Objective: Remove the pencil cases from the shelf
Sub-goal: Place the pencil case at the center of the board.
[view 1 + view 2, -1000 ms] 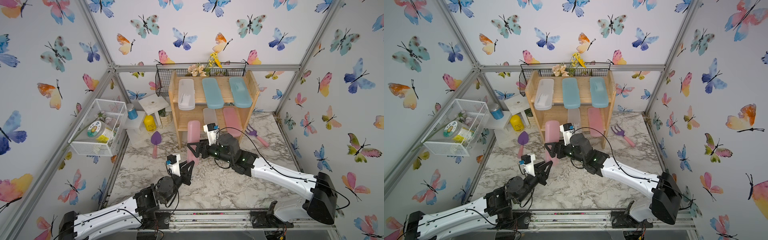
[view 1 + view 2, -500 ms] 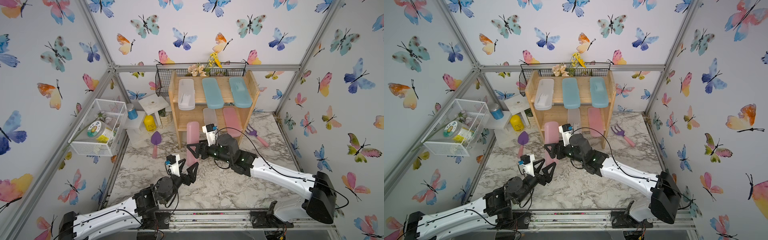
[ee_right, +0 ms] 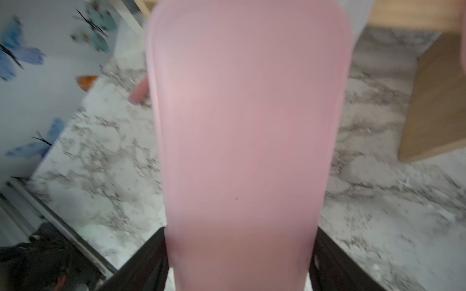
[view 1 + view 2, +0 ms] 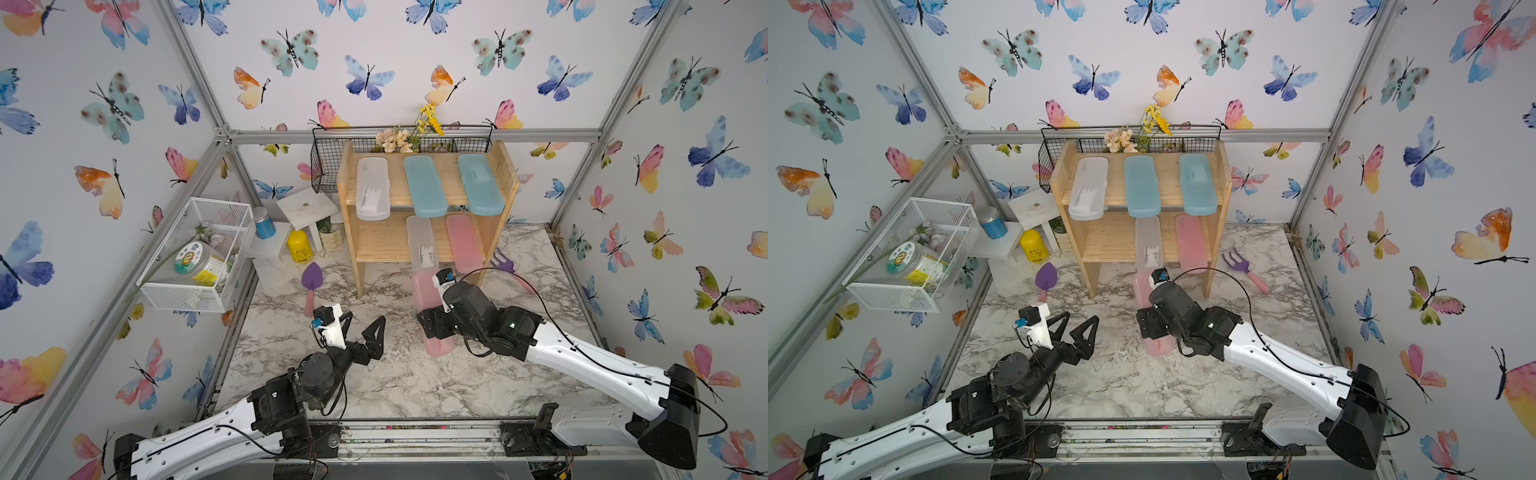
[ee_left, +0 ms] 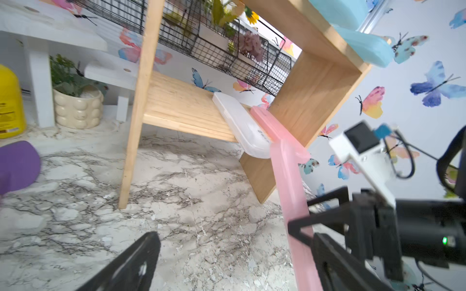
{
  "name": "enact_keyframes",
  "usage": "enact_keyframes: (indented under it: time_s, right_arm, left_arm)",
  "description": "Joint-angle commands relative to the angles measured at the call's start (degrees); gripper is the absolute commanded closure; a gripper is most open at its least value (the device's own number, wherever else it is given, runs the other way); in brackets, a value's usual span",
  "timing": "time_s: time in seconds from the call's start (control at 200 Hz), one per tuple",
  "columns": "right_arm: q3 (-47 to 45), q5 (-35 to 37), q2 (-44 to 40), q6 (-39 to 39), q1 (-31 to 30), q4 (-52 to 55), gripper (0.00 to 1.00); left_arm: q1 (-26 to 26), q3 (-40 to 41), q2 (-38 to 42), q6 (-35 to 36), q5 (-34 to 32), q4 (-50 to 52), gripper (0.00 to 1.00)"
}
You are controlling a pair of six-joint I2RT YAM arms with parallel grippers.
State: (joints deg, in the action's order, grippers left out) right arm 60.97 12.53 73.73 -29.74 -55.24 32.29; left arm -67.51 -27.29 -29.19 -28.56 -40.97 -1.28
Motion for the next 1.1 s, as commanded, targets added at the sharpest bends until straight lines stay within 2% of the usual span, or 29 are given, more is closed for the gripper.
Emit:
enact_keyframes:
  time_s: [0.0, 0.215, 0.441, 0.581, 0.711, 1.096]
  right_arm:
    - [-3.02, 1.97, 3.16, 0.74, 3.68, 14.31, 0.32]
    - [-5.46, 0.48, 6.37, 4.21, 16.02, 15.65, 0.31]
    - [-7.71, -6.91, 9.76, 7.68, 27.46, 12.18, 0.3]
    - [-3.53, -7.01, 13.33, 9.1, 28.38, 14.16, 0.3]
    - [0.57, -0.83, 14.62, 11.72, 29.81, 18.24, 0.28]
    - [-2.29, -3.01, 17.93, 20.5, 40.09, 12.18, 0.26]
  left_arm:
    - [0.01, -1.47, 0.66, 0.33, -5.23, 4.41, 0.01]
    - [0.03, 1.63, 2.16, 0.47, -5.41, 1.7, 0.01]
    - [0.86, 3.7, 1.55, 0.68, -4.41, -0.39, 0.01]
    - [2.07, 4.66, 0.53, 0.3, -2.08, -2.22, 0.01]
    - [2.86, 4.21, -0.86, 0.65, -0.5, -2.83, 0.01]
    - [6.64, 4.88, -2.93, 0.44, 3.71, -5.05, 0.01]
